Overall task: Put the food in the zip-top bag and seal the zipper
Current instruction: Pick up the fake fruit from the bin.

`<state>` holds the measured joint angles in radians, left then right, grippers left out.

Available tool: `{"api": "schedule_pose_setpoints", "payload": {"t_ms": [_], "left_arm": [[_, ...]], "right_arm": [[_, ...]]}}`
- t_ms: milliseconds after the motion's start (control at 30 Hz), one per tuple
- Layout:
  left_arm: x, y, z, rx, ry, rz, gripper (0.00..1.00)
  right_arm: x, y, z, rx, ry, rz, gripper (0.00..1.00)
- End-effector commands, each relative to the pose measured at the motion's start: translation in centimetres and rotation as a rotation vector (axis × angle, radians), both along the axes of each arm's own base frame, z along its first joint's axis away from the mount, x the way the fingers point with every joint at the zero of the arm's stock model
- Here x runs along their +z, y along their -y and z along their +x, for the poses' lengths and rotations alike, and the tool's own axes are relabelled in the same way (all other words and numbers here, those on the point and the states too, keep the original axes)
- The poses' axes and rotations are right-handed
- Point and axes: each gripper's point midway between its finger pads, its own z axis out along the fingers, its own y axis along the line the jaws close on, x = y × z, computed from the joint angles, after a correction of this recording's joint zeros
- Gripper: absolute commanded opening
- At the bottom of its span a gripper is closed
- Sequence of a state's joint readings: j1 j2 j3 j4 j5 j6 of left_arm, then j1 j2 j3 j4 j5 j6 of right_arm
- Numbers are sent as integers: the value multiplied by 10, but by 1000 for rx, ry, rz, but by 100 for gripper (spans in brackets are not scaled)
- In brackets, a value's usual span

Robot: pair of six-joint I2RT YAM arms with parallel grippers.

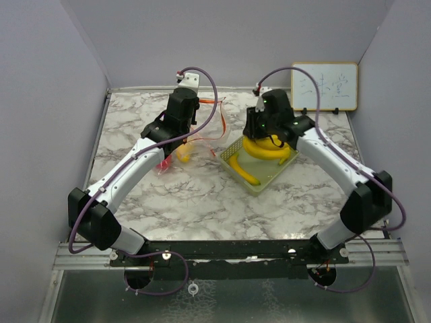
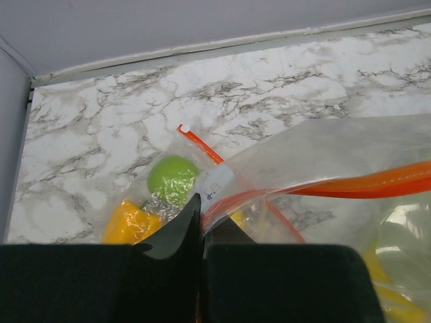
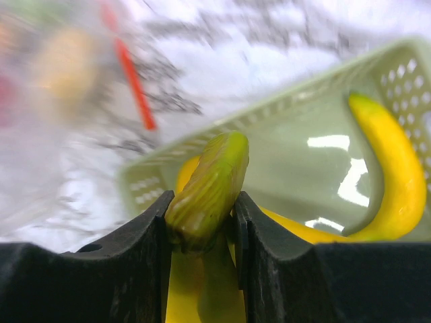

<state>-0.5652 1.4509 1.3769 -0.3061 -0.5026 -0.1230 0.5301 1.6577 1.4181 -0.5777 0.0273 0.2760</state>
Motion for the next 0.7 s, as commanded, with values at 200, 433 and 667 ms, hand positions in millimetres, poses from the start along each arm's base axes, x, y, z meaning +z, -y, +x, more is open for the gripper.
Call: {"api": "schedule_pose_setpoints", "payload": {"t_ms": [200,433,667], "left_arm": [[5,28,-1,-88,-83,-84,0],[12,50,-1,-142,-112,-182,0],[22,70,-4,-198,-130,-296,0]], "right_arm": [[261,-41,-95,477,497,579,10],[344,-52,-152,727,631,892,11],[355,-46,-166,876,570,1152,11]]}}
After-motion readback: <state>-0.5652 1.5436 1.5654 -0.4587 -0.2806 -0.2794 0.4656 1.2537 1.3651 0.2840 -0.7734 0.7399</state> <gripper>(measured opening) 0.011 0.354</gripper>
